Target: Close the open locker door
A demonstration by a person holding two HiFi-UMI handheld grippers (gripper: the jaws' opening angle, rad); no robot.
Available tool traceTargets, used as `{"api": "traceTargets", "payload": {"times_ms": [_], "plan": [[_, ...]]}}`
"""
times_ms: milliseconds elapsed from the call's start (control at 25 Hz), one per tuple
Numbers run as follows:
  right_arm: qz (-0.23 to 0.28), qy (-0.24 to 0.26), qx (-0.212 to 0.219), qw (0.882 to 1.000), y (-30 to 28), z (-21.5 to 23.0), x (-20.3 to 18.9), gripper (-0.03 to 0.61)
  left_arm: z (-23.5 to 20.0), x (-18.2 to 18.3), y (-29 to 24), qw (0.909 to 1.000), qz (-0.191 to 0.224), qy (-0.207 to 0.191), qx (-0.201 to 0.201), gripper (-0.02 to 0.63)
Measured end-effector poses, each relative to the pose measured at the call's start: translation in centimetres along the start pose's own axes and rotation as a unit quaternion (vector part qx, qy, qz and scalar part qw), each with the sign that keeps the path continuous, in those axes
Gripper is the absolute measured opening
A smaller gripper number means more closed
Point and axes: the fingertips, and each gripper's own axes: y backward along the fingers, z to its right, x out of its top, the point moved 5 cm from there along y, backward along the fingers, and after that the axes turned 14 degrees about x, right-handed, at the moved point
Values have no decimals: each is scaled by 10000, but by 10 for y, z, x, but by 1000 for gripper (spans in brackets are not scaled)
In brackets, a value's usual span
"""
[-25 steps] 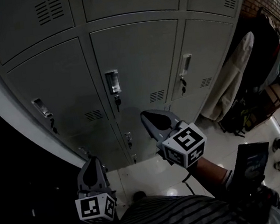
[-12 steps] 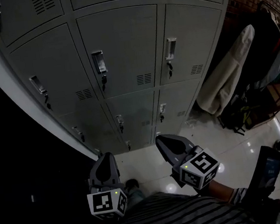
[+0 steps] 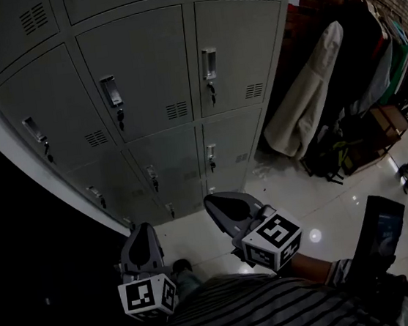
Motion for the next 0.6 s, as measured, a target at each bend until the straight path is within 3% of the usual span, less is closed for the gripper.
{"api": "traceTargets", "payload": {"times_ms": [600], "plan": [[108,93,27,9999,9,5,3,0,8,-1,0,10000,17,-75,44,5]]}}
